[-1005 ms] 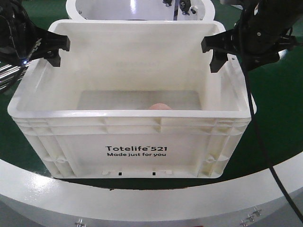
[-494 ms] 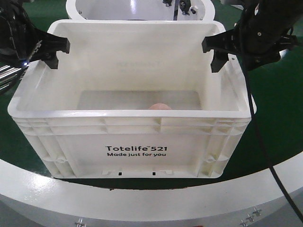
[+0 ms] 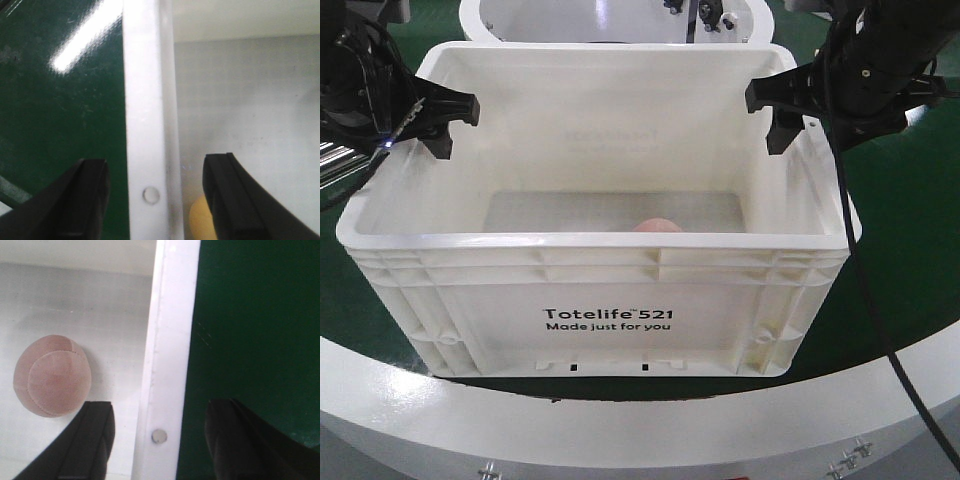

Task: Place moving items into box and shelve
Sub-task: 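Close both grippers on the tote's side walls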

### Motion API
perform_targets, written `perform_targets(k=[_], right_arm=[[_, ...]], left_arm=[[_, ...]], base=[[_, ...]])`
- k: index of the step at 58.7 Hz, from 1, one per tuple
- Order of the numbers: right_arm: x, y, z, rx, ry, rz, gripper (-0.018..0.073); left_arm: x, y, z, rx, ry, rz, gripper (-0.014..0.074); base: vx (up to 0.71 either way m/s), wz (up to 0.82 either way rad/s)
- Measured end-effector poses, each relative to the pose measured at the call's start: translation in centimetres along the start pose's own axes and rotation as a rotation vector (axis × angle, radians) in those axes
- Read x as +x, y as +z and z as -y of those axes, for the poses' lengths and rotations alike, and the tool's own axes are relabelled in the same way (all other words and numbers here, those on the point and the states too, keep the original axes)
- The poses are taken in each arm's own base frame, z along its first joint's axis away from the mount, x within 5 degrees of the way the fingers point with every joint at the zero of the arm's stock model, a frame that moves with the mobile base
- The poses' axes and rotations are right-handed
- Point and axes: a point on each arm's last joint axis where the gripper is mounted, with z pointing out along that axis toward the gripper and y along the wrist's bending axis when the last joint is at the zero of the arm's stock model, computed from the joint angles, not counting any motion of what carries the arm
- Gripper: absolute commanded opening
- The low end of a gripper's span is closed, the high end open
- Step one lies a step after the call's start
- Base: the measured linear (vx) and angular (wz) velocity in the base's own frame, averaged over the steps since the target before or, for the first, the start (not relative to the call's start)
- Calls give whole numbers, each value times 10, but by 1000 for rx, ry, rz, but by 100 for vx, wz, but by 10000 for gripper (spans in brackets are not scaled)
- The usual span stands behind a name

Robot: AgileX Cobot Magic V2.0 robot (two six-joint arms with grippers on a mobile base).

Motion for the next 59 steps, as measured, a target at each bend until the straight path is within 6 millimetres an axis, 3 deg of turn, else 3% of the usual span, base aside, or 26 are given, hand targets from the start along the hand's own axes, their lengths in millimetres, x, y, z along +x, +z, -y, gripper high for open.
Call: perform_targets(k=[19,59], right_arm=[[19,30,4,20,1,-106,424],[13,21,3,22,-3,-78,424]], left_arm=[[0,0,0,1,16,1,512],[3,0,-1,-9,26,-31,512]], base=[[0,0],[0,0]])
